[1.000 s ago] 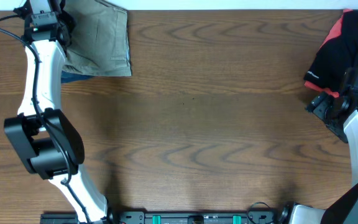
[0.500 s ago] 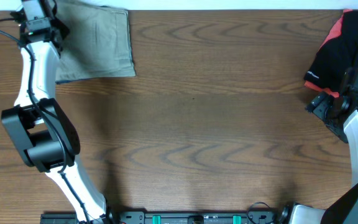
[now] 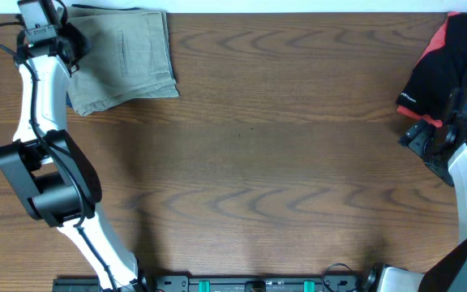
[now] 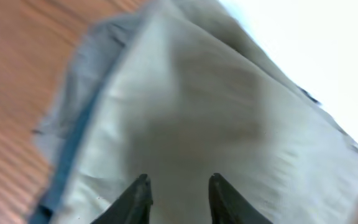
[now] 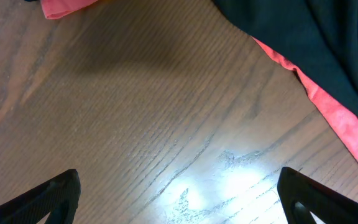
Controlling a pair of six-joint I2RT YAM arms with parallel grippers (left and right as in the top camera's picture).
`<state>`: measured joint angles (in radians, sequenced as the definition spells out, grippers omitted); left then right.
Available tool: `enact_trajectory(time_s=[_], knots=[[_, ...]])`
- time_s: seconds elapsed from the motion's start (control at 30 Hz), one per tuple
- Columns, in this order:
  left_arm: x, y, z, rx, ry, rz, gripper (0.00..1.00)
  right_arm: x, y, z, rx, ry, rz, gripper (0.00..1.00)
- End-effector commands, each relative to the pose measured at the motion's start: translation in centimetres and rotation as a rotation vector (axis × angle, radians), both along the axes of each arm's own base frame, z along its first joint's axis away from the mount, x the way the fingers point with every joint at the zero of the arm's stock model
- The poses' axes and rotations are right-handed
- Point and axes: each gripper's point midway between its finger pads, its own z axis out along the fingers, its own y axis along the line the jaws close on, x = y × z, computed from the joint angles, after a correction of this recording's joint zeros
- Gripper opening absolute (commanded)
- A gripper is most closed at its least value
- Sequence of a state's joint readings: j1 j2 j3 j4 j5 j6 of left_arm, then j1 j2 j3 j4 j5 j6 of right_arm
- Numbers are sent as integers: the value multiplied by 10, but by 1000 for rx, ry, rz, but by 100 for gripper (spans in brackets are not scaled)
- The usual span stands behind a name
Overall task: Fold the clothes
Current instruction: 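Press and adjust the folded trousers on the jeans with the left gripper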
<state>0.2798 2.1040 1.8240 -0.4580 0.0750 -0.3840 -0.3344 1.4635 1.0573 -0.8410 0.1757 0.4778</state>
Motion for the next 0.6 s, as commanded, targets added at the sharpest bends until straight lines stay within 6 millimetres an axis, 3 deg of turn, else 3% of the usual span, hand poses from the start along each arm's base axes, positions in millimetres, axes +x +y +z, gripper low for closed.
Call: enact_trajectory(time_s=[0.0, 0.27, 0.47, 0.57], knots=[[3, -29, 20, -69, -36, -111, 30, 1, -3, 6, -15, -12, 3, 99], [-4, -35, -39, -24, 102, -205, 25, 1, -3, 6, -15, -12, 3, 99], [-25, 2, -94, 65, 281, -103, 24, 1, -3, 6, -15, -12, 3, 99], [-37, 20, -110, 87, 339, -64, 24, 1, -3, 6, -15, -12, 3, 99]])
